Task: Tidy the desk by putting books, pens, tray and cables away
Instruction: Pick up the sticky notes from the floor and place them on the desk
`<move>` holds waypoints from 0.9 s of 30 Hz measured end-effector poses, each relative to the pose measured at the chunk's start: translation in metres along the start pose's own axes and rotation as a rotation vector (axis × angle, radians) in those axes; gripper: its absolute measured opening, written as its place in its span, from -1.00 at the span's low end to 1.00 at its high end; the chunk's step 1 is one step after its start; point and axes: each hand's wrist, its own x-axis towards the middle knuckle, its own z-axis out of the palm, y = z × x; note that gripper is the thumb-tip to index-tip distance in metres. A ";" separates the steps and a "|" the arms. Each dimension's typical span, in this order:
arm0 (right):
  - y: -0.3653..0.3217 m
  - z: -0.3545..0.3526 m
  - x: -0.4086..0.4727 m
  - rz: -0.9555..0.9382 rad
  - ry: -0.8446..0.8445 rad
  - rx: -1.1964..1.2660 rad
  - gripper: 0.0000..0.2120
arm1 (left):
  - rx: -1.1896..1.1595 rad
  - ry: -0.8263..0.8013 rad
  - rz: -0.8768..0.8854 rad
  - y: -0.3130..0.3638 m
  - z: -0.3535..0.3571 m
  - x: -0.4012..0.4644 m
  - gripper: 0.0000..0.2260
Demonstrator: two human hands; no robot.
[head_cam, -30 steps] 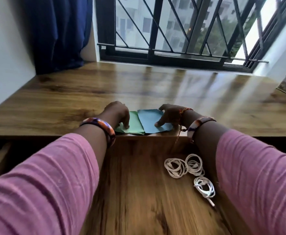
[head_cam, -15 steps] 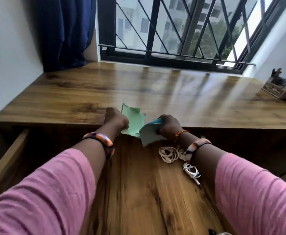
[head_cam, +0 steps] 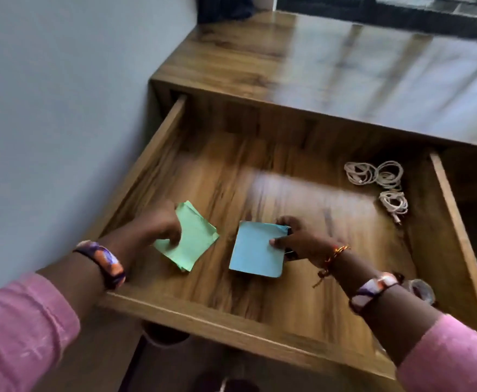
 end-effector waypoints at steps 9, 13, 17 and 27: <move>-0.010 0.087 0.004 -0.271 0.079 -0.563 -0.55 | 0.620 0.193 -0.040 -0.036 0.028 -0.040 -0.40; -0.009 0.098 0.004 -0.337 0.144 -0.723 -0.55 | 0.678 0.257 0.247 -0.027 0.029 -0.035 -0.37; -0.005 0.099 0.004 -0.340 0.185 -0.794 -0.54 | 0.598 0.165 0.371 -0.023 0.041 -0.023 -0.57; -0.008 0.111 0.005 -0.415 0.115 -0.796 -0.53 | 0.523 0.257 0.317 -0.028 0.047 -0.020 -0.73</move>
